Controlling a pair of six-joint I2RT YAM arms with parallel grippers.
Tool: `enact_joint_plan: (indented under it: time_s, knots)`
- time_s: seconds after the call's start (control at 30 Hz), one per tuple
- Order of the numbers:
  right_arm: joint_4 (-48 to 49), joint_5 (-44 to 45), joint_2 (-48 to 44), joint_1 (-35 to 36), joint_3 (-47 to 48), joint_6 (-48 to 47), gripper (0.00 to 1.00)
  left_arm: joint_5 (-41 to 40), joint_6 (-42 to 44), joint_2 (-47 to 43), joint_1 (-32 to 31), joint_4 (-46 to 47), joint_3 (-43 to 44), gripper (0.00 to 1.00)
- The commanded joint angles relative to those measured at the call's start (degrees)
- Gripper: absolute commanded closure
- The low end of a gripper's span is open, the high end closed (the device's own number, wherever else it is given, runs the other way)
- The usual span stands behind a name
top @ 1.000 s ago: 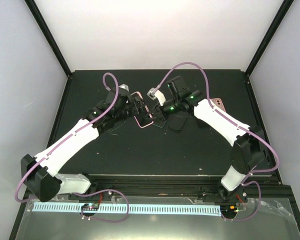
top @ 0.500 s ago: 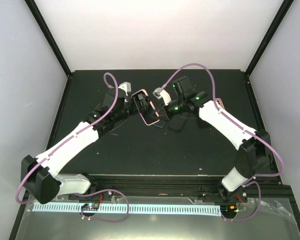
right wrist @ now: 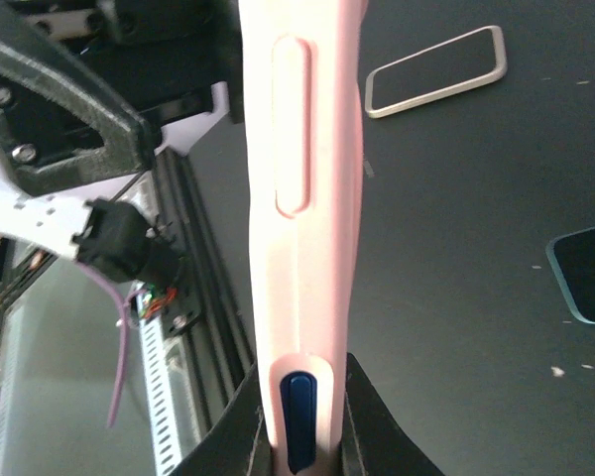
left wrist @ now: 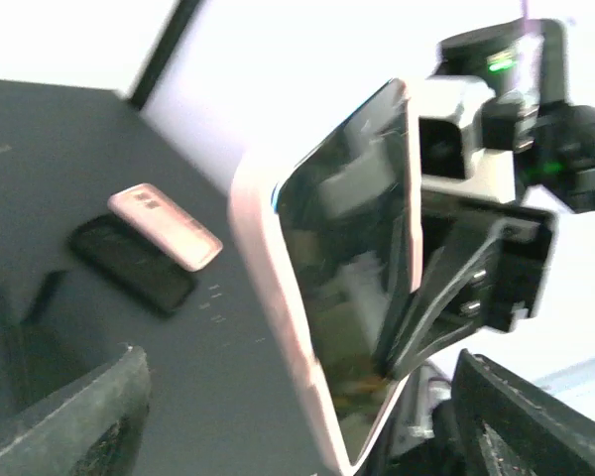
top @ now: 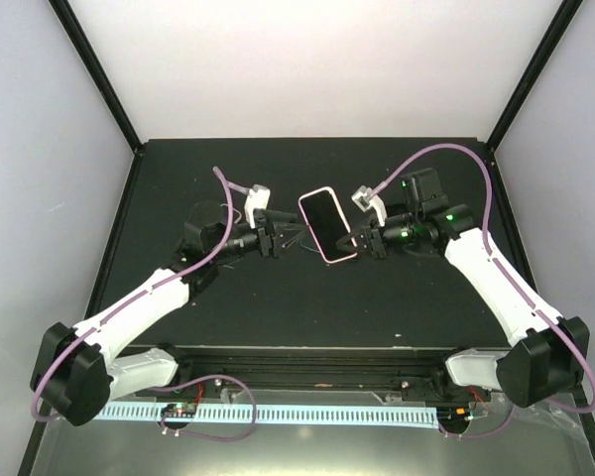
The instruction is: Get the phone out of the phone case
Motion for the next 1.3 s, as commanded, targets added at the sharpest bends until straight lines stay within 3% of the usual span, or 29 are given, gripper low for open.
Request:
enact_joint_plan:
  time_s: [0.0,0.17,0.7,1.27]
  knots:
    - [-0.2,-12.7,-2.5,0.1,-1.5,-6.2,0.99,14.3,-4.2,2.2,-0.2,21.1,-1.8,0.17]
    - [-1.2,-15.7,-2.9,0.2,-1.1,-7.5,0.99,14.9,-4.8,2.6,-1.5,23.1,-1.8,0.22]
    - [3.4,-20.0,-2.0,0.2,-2.9,-3.2,0.99,14.8,-8.7,7.7,-5.6,31.8,-0.1,0.6]
    - [4.9,-18.8,-2.0,0.2,-4.6,-2.3,0.99,12.6,-8.5,8.1,-5.4,33.5,0.8,0.82]
